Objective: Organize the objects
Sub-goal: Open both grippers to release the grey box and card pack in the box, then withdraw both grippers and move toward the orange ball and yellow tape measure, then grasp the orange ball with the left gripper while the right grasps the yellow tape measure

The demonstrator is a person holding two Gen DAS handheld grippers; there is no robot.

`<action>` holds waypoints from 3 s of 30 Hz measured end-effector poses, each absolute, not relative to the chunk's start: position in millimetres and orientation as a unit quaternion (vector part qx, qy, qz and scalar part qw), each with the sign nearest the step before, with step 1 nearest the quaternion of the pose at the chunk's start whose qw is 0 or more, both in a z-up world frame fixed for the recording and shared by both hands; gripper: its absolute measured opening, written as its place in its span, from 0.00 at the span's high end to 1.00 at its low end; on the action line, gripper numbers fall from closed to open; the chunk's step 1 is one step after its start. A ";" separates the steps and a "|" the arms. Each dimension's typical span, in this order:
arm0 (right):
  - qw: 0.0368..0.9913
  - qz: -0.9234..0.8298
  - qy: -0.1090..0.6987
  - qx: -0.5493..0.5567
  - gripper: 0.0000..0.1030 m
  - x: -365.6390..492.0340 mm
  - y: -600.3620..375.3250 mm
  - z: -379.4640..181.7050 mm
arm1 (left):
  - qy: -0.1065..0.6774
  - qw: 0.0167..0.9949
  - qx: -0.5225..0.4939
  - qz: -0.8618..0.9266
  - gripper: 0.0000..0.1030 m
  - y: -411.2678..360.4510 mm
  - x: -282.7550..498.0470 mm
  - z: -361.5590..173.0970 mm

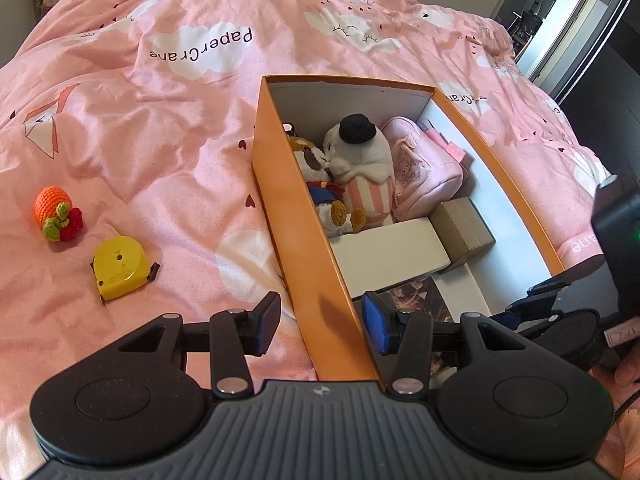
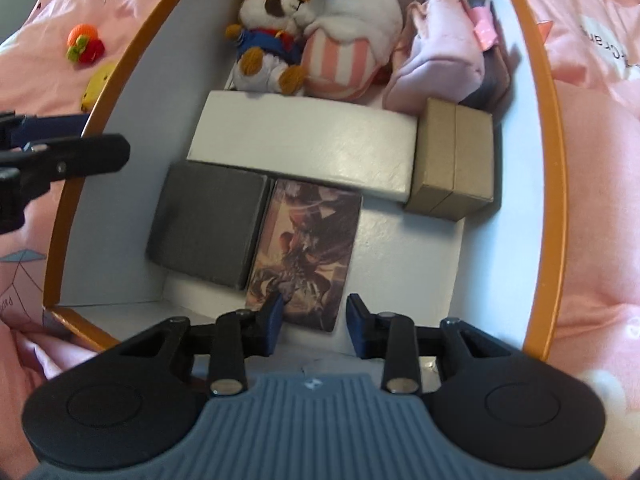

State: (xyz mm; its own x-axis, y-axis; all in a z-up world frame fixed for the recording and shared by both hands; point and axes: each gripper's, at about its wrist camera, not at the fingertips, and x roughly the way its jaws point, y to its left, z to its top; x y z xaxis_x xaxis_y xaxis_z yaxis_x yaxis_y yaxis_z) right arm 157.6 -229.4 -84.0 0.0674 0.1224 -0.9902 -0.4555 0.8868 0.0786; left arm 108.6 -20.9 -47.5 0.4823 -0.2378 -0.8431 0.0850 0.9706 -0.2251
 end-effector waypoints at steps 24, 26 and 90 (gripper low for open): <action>0.758 0.198 0.602 -0.153 0.64 153.9 -220.5 -29.7 | 0.462 0.876 -0.059 -0.122 0.46 3.1 94.2 -11.9; 0.783 0.222 0.564 -0.143 0.64 149.2 -211.3 -10.0 | 0.457 0.882 -0.052 -0.104 0.46 10.8 95.2 -9.1; 0.777 0.396 0.466 -0.149 0.43 161.1 -63.5 -11.1 | 0.454 0.867 0.126 -0.160 0.59 117.0 151.1 -18.9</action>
